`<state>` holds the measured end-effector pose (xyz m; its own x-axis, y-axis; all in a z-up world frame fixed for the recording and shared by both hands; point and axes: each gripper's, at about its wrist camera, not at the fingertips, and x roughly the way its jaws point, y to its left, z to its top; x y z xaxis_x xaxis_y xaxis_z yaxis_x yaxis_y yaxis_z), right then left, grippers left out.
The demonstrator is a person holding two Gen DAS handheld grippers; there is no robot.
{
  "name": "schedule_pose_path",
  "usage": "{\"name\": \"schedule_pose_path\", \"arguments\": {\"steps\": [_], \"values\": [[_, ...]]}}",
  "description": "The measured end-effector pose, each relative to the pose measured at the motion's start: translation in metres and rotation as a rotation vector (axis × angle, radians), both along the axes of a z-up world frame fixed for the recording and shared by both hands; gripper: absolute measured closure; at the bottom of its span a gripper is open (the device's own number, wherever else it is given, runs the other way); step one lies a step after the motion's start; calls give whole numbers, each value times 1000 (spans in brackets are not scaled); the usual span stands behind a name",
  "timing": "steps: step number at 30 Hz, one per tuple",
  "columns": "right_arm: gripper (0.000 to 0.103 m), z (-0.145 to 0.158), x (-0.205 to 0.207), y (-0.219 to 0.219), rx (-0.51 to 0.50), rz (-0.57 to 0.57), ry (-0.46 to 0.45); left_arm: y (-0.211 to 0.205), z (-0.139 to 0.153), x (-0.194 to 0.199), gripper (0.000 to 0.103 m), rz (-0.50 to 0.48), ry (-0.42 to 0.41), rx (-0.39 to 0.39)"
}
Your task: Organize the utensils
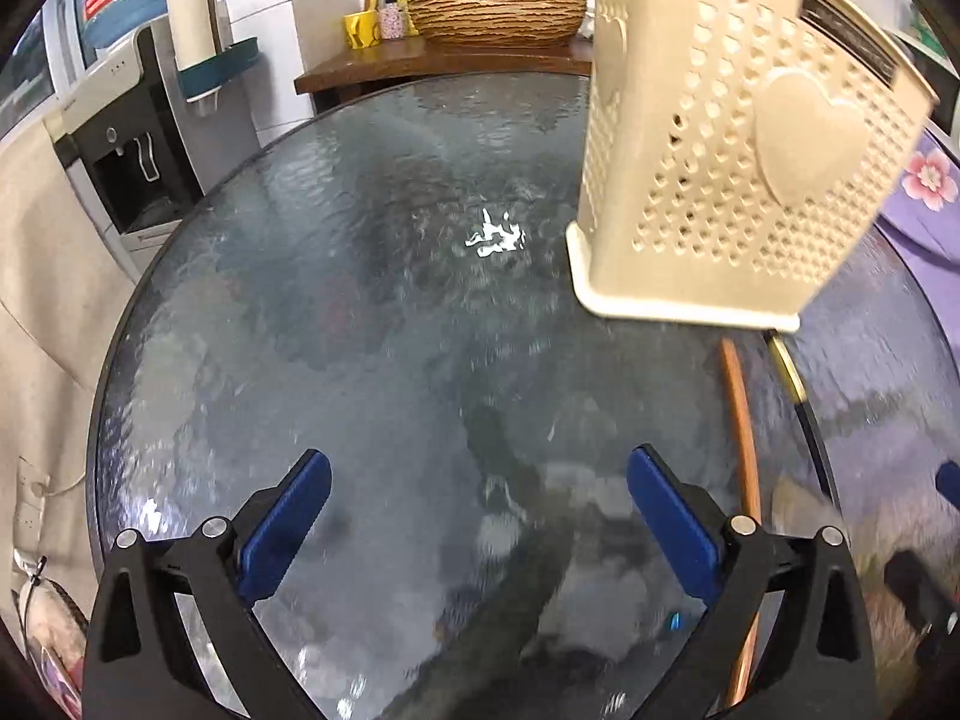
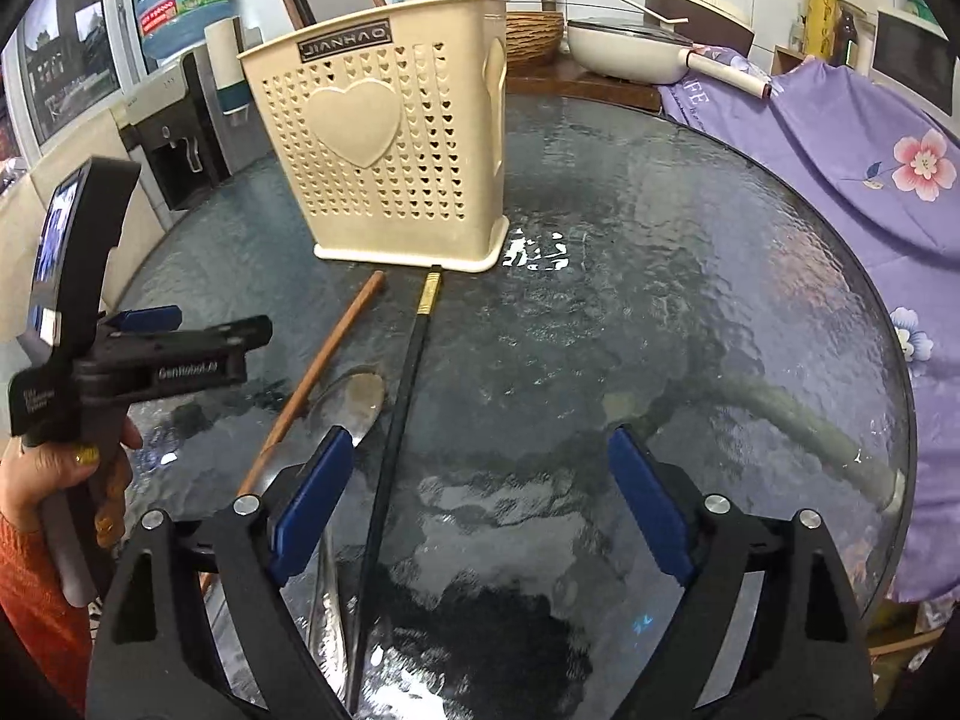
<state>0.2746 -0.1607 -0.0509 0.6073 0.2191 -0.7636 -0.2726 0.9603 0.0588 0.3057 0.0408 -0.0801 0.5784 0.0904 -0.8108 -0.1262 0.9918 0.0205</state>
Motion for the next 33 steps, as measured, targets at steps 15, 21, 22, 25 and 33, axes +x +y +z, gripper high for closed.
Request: {"name": "schedule_pose_path", "arguments": {"steps": [15, 21, 22, 25, 33], "values": [[6, -17, 57, -40, 28, -235, 30, -1, -2, 19, 5, 14, -9, -2], [6, -23, 73, -40, -3, -298, 48, -2, -2, 18, 5, 14, -9, -1], [6, -24, 75, -39, -22, -302, 52, -2, -2, 18, 5, 14, -9, -1], [5, -26, 76, -34, -49, -295, 63, -3, -2, 17, 5, 14, -9, -1], [4, -27, 75, -34, -51, -299, 63, -4, -2, 17, 5, 14, -9, -1]]}}
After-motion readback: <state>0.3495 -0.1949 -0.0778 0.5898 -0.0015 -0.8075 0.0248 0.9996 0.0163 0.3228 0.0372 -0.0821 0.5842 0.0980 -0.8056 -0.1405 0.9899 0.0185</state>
